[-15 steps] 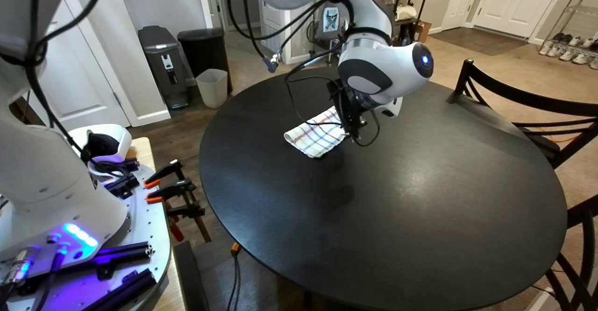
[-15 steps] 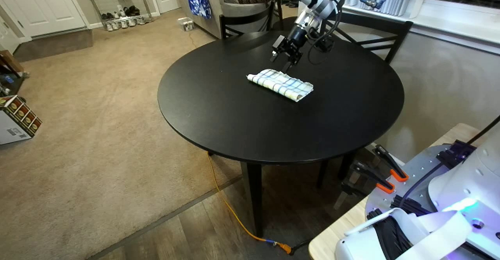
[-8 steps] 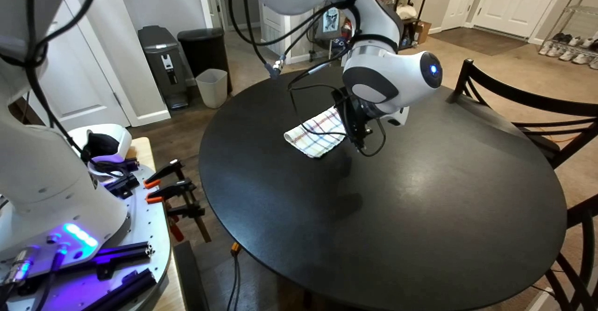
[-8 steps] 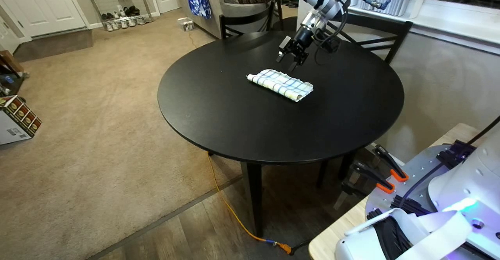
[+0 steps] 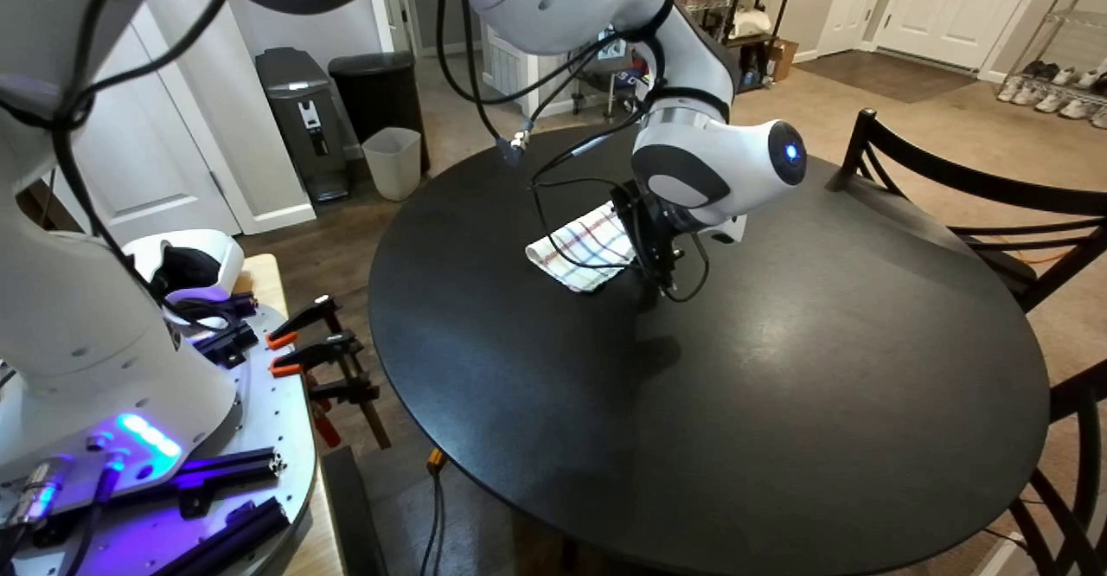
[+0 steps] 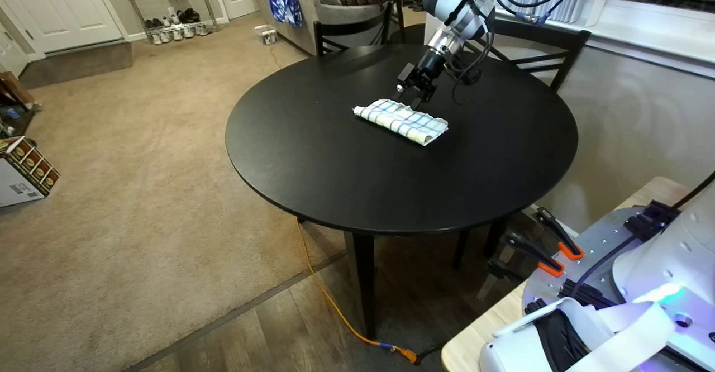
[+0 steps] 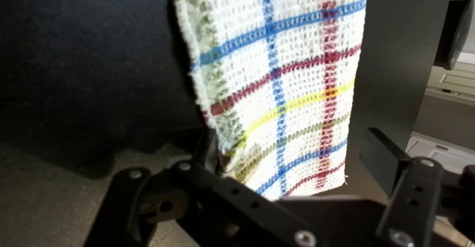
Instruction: Unfold the towel fully
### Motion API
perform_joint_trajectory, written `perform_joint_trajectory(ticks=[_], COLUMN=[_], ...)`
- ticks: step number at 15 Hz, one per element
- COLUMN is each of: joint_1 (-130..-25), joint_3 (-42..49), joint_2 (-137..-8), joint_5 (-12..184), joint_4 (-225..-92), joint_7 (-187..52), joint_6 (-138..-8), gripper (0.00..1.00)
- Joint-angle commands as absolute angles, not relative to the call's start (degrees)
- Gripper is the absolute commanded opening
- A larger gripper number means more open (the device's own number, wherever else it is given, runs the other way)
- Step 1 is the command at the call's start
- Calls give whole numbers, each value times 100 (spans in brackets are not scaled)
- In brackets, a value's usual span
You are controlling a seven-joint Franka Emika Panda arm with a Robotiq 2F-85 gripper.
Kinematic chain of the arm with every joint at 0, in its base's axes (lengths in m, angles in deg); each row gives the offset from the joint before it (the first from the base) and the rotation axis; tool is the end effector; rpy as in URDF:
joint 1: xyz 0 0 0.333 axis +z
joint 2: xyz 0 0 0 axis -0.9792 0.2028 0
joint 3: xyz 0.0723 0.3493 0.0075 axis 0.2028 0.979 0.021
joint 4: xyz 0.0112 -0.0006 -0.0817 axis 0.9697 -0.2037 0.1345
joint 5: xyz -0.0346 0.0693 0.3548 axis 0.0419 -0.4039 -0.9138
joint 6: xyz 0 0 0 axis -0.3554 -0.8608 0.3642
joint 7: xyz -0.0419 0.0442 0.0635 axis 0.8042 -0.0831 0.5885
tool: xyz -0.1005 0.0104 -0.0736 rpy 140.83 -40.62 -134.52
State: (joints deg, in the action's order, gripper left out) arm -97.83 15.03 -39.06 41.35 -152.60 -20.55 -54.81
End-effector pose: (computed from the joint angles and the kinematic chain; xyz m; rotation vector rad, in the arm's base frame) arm 0.6779 -0.1134 0.1755 -2.3816 -0.0514 -0.0323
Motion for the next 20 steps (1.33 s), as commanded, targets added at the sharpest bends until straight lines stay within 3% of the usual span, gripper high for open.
perform_joint_trajectory(ticks=[1,20], joint_1=[-9766,-9885], joint_3=[1522,1460], joint_2=[-3799,-3547], joint_5=[4111,3301], joint_4=[-15121,-14746], joint_7=[-1755,-2321], joint_6=[-5469,-4681], gripper=[100,100])
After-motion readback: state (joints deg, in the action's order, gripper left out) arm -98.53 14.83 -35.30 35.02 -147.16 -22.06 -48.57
